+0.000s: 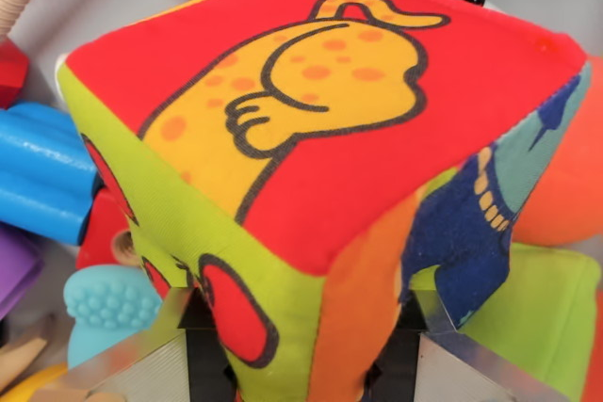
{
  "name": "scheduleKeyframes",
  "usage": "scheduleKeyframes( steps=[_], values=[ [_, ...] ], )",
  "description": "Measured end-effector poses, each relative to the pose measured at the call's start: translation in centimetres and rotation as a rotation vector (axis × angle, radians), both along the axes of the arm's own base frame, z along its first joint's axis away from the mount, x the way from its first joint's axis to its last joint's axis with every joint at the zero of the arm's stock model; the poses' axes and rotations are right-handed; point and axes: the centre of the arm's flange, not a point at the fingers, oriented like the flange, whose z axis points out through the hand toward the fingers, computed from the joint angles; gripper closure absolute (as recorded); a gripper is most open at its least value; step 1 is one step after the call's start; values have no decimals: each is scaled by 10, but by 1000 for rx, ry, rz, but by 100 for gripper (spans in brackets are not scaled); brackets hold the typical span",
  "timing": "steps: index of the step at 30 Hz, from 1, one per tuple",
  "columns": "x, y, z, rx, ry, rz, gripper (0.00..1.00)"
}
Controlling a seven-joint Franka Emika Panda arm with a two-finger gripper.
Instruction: Pick an object from the bin
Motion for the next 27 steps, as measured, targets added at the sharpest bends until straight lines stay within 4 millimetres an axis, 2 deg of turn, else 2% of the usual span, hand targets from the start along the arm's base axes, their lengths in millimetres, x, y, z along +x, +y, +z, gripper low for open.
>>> scheduleKeyframes(
  steps=[12,27],
  values=[
    [1,0,33,1,-2,0,100],
    [-1,0,87,3,-2,0,100]
  ],
)
